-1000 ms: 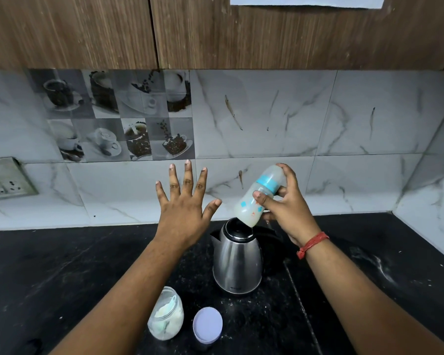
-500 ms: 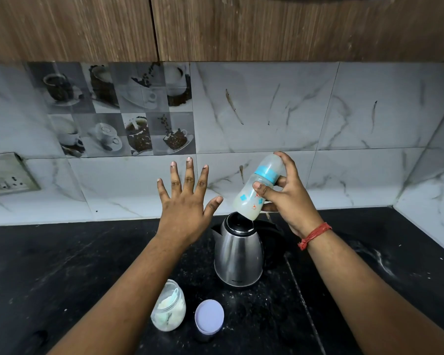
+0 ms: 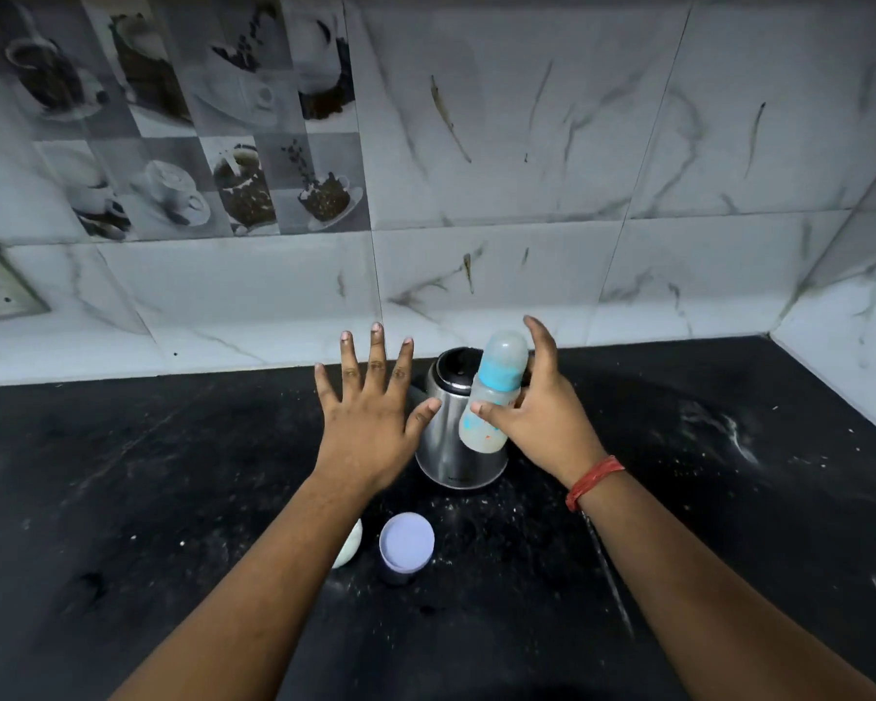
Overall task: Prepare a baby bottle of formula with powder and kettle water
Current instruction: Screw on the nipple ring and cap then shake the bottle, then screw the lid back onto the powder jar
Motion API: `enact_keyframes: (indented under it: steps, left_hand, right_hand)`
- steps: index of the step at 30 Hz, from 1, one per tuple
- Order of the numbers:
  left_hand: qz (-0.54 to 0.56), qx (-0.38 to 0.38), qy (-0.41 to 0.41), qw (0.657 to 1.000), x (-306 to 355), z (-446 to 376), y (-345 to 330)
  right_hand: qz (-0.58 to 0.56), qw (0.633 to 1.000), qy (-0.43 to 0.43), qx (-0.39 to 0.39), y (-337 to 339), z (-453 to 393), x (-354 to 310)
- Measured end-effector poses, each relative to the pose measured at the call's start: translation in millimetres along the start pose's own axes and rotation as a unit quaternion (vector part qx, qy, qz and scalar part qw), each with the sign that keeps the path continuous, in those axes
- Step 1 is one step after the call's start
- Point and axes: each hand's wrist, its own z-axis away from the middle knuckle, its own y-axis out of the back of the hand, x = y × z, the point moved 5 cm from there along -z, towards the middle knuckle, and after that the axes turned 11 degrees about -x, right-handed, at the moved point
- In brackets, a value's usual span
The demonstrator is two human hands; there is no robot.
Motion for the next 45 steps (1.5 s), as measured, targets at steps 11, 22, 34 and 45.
enact_keyframes:
  steps: [11, 22, 34, 45]
  left_hand:
    - [-0.004, -0.097, 0.001, 0.995, 9.2, 46.2, -93.5]
    - [-0.005, -0.145, 0.006, 0.989, 14.8, 64.5, -130.0]
    - [-0.004, -0.104, 0.010, 0.994, -1.9, 46.5, -98.1]
    - [0.040, -0.109, 0.095, 0.989, -99.1, 60.0, -68.0]
  right_hand:
    - [0.068, 0.992, -0.074, -0.074, -66.0, 60.1, 90.5]
    - [0.070, 0.990, -0.107, -0.066, -86.3, 83.5, 132.3]
    - [0.147, 0.986, 0.074, 0.000, -58.7, 59.8, 68.9]
    - [0.276, 0.916, 0.083, -0.278, -165.5, 26.8, 24.0]
